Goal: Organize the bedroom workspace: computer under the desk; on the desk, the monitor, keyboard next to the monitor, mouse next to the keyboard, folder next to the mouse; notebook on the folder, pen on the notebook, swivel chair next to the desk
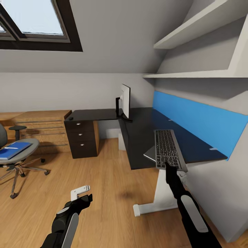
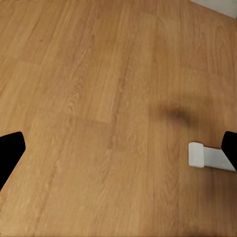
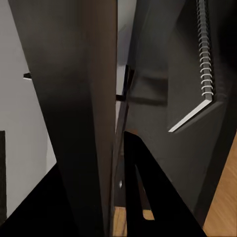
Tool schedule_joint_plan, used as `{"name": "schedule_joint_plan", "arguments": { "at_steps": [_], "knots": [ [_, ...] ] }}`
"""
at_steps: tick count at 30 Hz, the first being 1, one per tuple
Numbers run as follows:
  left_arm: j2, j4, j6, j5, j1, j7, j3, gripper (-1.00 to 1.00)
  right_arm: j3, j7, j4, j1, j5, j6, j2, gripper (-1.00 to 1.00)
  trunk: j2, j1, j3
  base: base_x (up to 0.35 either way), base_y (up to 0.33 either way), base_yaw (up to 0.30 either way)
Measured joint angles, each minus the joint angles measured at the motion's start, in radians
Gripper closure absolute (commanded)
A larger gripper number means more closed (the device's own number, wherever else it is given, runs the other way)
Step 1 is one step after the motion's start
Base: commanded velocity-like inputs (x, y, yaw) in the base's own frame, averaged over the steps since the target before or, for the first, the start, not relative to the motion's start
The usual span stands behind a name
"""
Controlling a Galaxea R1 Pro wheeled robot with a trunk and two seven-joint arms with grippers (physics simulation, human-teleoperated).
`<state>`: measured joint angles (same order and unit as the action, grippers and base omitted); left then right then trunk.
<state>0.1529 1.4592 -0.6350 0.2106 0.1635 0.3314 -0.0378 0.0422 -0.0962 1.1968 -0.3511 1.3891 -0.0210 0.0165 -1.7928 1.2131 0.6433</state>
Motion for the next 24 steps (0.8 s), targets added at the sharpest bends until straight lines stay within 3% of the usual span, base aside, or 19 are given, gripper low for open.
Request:
{"name": "schedule_joint_plan", "arguments": {
  "at_steps": [6, 8, 11, 13, 17, 21, 24],
  "knots": [
    [-0.001, 0.000, 0.000, -0.001, 0.000, 0.000, 0.000, -1.00, -0.047, 0.003, 0.003, 0.009, -0.002, 0.005, 0.018, 1.00, 0.042, -0.023, -0.019, 0.000, 0.000, 0.088],
    [-0.001, 0.001, 0.000, -0.001, 0.000, 0.000, 0.000, -1.00, -0.088, 0.005, 0.001, 0.009, -0.013, 0.014, 0.033, 1.00, 0.056, -0.031, -0.027, 0.000, 0.000, 0.221],
    [-0.002, 0.001, 0.000, -0.002, 0.000, -0.001, 0.000, -1.00, -0.174, 0.014, -0.002, 0.010, -0.071, 0.055, 0.049, 1.00, 0.056, -0.031, -0.029, 0.000, 0.000, 0.241],
    [-0.002, 0.002, 0.000, -0.001, 0.000, -0.001, -0.001, -1.00, -0.210, 0.023, -0.004, 0.010, -0.097, 0.095, 0.052, 1.00, 0.056, -0.031, -0.030, 0.000, 0.000, 0.247],
    [-0.003, 0.002, 0.001, -0.001, 0.000, -0.002, -0.001, -1.00, -0.262, 0.037, -0.020, 0.010, -0.117, 0.157, 0.055, 1.00, 0.056, -0.031, -0.032, 0.000, 0.000, 0.250],
    [-0.003, 0.002, 0.003, 0.000, 0.000, -0.004, -0.001, -1.00, -0.345, 0.052, -0.048, 0.010, -0.125, 0.197, 0.057, 1.00, 0.056, -0.031, -0.035, 0.063, 0.072, 0.252],
    [-0.006, 0.003, 0.005, 0.001, 0.000, -0.005, -0.003, -1.00, -0.364, 0.055, -0.070, 0.010, -0.125, 0.200, 0.058, 1.00, 0.056, -0.031, -0.037, 0.179, 0.225, 0.252]
  ]
}}
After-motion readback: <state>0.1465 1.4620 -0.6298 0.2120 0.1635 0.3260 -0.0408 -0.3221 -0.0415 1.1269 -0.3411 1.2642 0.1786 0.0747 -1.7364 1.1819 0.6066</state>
